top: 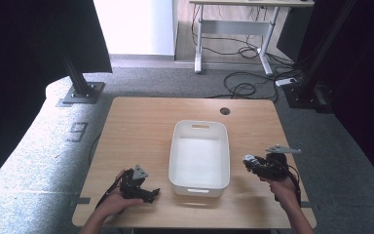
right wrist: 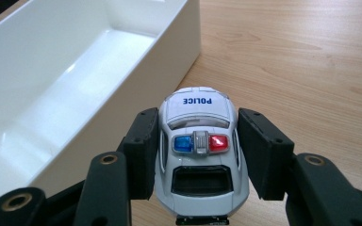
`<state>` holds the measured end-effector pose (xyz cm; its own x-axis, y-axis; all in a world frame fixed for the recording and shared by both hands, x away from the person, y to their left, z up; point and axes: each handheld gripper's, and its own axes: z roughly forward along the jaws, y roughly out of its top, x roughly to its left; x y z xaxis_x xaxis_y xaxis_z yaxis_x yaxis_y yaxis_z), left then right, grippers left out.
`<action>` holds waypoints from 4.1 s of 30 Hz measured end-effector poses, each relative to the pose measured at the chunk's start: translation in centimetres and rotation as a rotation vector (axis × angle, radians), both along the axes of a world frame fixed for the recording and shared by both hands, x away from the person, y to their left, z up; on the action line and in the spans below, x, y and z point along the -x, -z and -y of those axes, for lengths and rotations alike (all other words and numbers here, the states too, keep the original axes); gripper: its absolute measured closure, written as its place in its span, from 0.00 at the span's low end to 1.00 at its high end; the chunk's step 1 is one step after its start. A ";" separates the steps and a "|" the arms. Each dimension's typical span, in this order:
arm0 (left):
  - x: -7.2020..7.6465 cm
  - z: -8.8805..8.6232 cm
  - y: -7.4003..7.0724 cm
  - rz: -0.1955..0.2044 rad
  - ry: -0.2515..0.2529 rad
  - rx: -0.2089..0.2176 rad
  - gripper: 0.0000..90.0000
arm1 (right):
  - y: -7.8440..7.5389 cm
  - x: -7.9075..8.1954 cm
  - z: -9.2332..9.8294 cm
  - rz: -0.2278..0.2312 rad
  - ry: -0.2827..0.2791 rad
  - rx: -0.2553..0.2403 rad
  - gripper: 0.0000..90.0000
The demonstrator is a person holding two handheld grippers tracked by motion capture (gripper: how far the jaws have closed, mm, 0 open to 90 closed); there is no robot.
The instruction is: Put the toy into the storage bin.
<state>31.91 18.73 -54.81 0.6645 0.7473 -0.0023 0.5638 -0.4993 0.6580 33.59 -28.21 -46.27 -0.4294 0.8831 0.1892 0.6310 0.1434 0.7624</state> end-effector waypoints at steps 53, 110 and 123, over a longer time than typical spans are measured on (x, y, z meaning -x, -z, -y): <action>0.0 0.0 0.0 -0.002 0.001 0.000 0.00 | -5.4 0.6 -2.4 0.125 -0.057 -0.063 0.56; 0.0 0.0 0.0 -0.002 0.001 0.001 0.00 | -5.7 -1.7 -8.7 0.110 -0.145 -0.054 0.56; 0.1 0.0 0.0 -0.002 0.000 0.001 0.00 | -5.2 -2.7 -10.5 0.092 -0.155 -0.041 0.56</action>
